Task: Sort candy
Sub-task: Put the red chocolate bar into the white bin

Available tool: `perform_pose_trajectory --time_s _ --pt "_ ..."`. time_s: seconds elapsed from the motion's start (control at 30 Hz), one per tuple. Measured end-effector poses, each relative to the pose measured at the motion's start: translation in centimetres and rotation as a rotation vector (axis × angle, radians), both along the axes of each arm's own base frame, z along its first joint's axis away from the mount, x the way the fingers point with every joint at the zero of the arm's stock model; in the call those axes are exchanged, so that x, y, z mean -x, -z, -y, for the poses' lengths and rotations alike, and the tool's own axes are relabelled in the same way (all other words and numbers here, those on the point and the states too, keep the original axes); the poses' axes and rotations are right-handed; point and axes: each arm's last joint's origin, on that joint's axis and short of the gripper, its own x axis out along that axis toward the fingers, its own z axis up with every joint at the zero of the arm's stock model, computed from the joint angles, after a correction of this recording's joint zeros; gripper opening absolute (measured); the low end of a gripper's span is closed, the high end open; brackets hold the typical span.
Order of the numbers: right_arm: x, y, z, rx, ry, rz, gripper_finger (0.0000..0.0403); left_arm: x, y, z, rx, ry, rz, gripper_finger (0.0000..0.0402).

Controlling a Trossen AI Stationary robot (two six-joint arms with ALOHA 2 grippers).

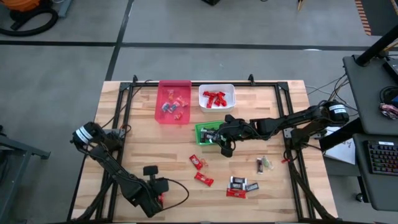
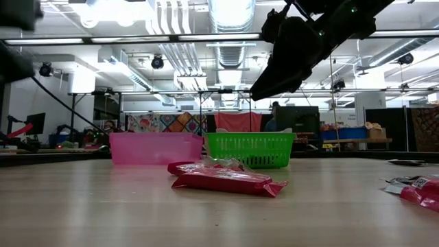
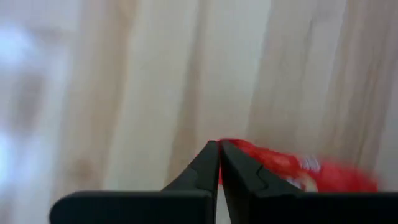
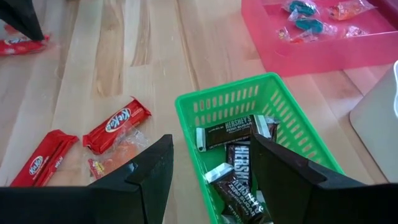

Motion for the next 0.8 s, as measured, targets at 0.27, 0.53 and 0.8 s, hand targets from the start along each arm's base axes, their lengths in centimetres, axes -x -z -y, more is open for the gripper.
perform_pose_trajectory --time_s 0.27,0.53,0.8 --pt "0.1 0.1 0.0 -0.009 0.008 -0.015 0.0203 -0.2 -3.4 -2.2 -0.065 -0.086 0.161 0.0000" --pt "0.2 0.3 -0.4 -0.019 0.003 -0.027 0.0203 -0.1 -4.0 -2.2 0.364 -0.589 -0.029 0.0006" --pt "0.1 0.3 -0.3 -0.009 -0.003 -0.025 0.0203 -1.2 -3.4 -0.7 0.610 -0.820 -0.099 0.0098"
